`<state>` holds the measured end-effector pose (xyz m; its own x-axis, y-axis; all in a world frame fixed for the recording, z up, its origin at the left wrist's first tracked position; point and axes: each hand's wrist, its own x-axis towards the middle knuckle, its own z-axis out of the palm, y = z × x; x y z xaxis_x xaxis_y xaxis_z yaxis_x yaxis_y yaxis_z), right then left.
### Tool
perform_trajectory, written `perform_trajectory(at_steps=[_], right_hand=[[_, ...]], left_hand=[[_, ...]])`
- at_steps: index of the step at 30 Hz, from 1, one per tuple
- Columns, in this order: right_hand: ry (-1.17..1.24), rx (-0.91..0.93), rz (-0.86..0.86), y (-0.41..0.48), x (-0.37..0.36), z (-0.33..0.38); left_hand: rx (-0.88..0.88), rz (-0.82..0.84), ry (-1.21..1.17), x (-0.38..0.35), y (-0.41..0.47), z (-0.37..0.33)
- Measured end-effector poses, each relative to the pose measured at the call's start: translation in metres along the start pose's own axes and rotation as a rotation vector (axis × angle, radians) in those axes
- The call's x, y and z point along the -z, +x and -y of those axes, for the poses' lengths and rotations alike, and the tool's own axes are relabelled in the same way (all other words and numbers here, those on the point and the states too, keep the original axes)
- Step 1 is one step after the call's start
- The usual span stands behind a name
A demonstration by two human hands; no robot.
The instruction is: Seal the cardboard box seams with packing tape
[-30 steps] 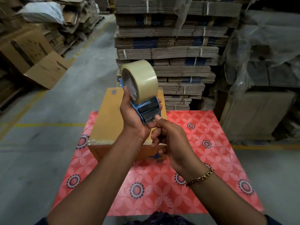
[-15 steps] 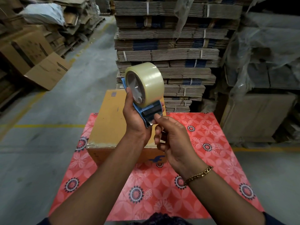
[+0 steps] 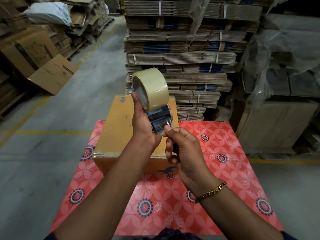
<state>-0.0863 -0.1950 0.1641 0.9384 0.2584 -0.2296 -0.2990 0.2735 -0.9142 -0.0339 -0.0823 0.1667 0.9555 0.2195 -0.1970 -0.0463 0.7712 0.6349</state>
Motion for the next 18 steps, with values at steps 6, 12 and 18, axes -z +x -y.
perform_trajectory(at_steps=[6, 12, 18], right_hand=[[0.009, -0.026, -0.020, -0.003, 0.002, -0.003], [-0.008, -0.072, -0.022, -0.012, 0.009, -0.014], [-0.035, -0.095, -0.033, -0.013, 0.016, -0.029]], left_hand=[[0.051, -0.016, 0.000, 0.003, 0.002, 0.003], [0.060, -0.063, -0.035, 0.016, 0.015, -0.001], [0.081, -0.019, -0.017, 0.023, 0.016, 0.004]])
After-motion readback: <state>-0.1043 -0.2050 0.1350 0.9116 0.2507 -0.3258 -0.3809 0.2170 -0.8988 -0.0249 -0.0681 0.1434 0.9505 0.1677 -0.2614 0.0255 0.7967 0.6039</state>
